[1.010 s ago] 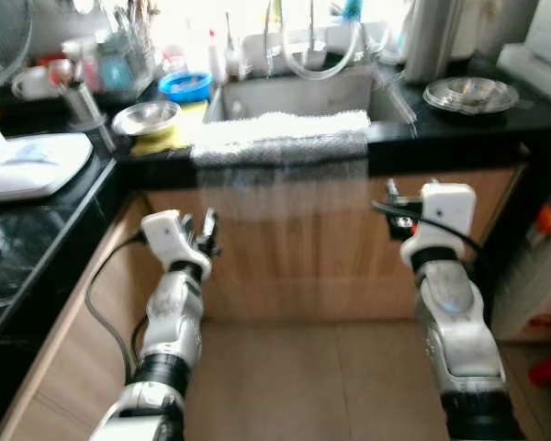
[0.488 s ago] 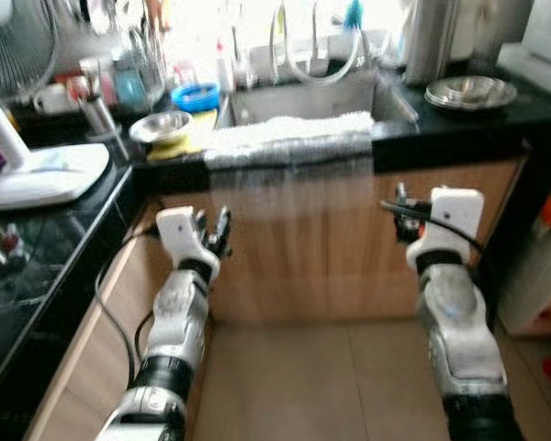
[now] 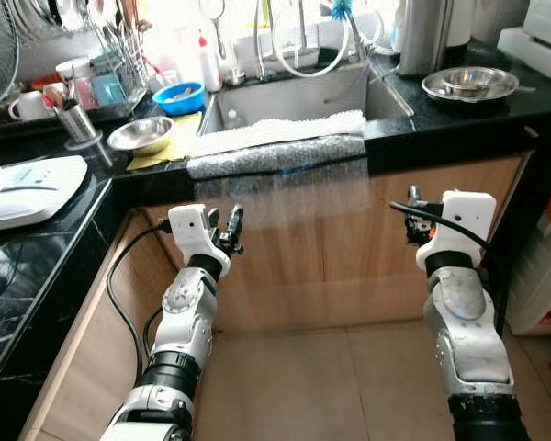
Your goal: Kitchen organization
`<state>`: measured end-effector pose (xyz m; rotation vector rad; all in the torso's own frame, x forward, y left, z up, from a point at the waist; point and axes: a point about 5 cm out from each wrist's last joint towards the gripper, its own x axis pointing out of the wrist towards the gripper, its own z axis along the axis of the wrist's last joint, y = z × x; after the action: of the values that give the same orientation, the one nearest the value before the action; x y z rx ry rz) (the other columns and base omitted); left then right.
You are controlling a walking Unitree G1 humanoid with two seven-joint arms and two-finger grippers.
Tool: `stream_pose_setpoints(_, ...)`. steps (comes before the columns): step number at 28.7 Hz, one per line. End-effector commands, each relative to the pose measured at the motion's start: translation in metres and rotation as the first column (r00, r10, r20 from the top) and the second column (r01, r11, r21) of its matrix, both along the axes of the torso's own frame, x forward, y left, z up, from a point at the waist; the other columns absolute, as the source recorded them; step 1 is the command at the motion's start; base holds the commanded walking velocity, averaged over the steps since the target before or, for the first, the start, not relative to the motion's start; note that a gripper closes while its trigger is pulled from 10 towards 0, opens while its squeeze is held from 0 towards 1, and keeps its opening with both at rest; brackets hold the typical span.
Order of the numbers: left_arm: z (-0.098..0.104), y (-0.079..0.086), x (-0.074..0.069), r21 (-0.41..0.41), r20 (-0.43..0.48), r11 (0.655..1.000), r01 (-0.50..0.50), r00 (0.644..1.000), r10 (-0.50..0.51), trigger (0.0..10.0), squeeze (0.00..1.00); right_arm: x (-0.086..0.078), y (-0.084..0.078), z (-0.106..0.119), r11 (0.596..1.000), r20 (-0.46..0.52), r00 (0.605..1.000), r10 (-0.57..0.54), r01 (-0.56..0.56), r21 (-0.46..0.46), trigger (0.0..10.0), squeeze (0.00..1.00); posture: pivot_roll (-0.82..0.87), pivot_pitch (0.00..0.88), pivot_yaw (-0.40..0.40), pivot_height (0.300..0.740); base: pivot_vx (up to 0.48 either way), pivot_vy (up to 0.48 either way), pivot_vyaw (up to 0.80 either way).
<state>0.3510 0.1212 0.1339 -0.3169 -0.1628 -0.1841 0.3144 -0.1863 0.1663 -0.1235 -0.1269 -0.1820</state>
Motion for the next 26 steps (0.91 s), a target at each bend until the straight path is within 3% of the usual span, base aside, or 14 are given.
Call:
stream_pose_setpoints(1,0.0027,0.0109,0.0002,0.014,0.006,1.0,-0.022,1.0,0.022,10.0,0.0,0.0016,0.0092,0.0028,0.999,0.008,1.0,0.029,-0.029,0.014,10.0,0.0,-0.13,0.0,0.126,0.74,0.0,0.0,0.0)
stream_pose_setpoints(22,0.0044,0.0079,0.0002,0.013,0.004,1.0,-0.005,1.0,0.005,10.0,0.0,0.0005,0.0046,0.003,1.0,0.008,1.0,0.013,-0.013,0.015,10.0,0.0,-0.13,0.0,0.127,0.74,0.0,0.0,0.0)
stream_pose_setpoints(26,0.0037,0.0087,0.0,0.015,0.001,1.0,-0.009,1.0,0.009,10.0,0.0,0.0005,0.0067,0.0012,1.0,0.0,1.0,0.016,-0.016,0.022,10.0,0.0,-0.13,0.0,0.123,0.74,0.319,0.0,-0.75)
